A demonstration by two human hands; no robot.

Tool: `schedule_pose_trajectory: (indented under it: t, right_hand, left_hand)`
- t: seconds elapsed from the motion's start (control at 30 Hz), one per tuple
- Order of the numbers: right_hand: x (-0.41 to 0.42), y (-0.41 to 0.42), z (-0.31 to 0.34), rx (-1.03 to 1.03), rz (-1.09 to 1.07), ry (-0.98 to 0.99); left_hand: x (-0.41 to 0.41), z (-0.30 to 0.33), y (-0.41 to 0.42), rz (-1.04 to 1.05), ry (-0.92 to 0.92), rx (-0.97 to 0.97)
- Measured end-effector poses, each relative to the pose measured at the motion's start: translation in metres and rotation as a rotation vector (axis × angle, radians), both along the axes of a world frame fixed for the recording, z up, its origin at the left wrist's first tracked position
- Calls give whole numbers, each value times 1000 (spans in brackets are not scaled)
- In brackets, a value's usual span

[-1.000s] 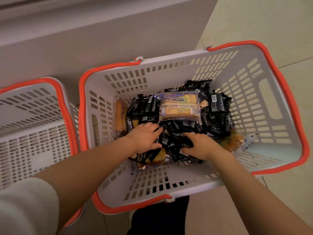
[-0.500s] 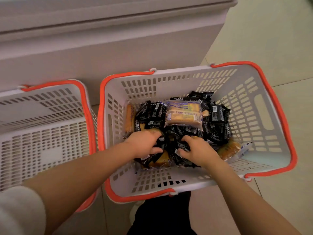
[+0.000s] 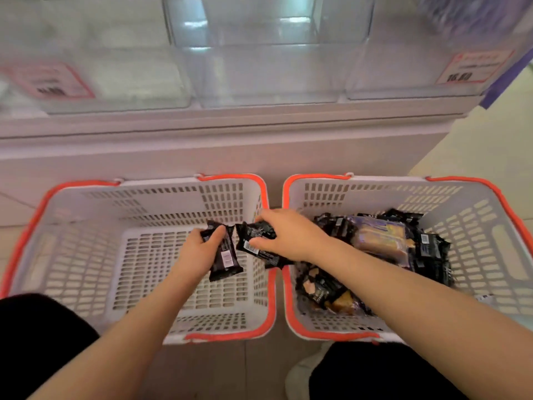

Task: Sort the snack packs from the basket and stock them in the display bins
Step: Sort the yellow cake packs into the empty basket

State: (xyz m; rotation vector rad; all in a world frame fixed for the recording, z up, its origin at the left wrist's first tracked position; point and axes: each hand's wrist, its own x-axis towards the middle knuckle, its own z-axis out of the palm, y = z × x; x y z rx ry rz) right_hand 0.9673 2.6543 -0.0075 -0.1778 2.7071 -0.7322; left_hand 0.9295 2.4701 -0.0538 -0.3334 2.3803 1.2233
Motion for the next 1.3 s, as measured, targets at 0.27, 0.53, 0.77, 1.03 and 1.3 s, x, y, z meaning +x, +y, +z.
schedule_pose_trajectory:
  t: [0.27, 0.53, 0.77, 1.03, 1.3]
  right_hand:
    - [34, -54, -43, 214, 349, -232]
    - [30, 5, -40, 132, 125, -44]
    - [62, 92, -72, 87, -249, -100]
    - [143, 156, -152, 102, -515, -485]
    - [113, 145, -185, 237, -278, -331]
  left_hand:
    - [33, -62, -50, 38, -260, 0]
    - [53, -34, -19, -411, 157, -44]
    - [53, 5, 65, -993, 501, 31]
    - [62, -64, 167, -1441, 180, -465]
    - [66, -118, 185, -1756, 110, -662]
